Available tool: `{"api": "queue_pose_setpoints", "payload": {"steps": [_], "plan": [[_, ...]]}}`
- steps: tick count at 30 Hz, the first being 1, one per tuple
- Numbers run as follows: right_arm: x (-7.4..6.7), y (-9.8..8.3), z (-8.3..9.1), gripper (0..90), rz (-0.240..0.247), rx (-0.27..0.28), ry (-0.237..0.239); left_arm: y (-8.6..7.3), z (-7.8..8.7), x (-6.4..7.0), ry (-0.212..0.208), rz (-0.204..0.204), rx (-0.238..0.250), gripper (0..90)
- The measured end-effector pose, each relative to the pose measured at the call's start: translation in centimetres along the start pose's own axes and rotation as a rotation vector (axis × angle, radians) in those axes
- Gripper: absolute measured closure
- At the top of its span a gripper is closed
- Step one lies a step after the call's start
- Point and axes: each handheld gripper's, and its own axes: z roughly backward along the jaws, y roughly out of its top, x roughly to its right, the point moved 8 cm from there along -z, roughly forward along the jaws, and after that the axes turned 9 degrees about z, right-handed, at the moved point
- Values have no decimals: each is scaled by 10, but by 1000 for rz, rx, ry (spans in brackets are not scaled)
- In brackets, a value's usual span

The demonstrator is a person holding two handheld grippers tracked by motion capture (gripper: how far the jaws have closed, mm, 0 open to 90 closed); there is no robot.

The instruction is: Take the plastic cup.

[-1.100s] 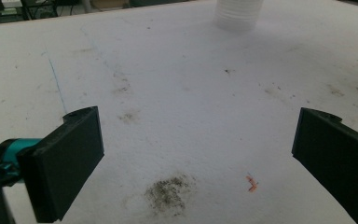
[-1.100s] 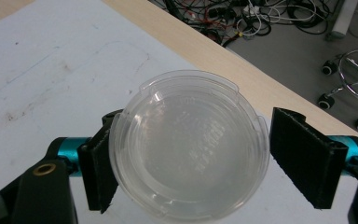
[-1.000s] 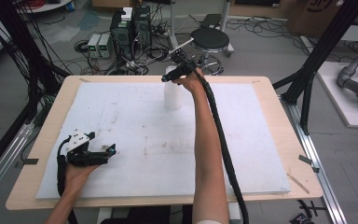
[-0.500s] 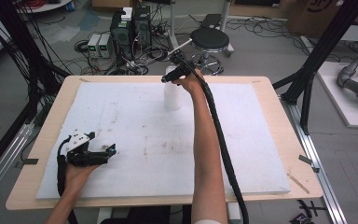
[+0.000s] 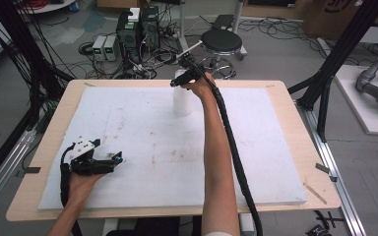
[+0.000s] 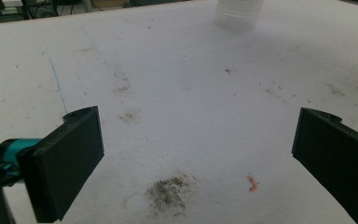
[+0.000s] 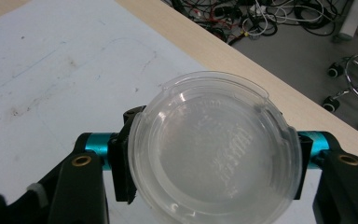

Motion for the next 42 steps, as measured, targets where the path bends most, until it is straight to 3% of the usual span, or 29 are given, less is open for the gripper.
{"api": "queue_pose_setpoints", "payload": {"steps": [22,42], "plan": [[2,9,11,392,-9,15,0,0,0,0,0,1,-6,20],[8,51,65,409,24,99,-36,0,-1,0,1,1,-4,20]]}}
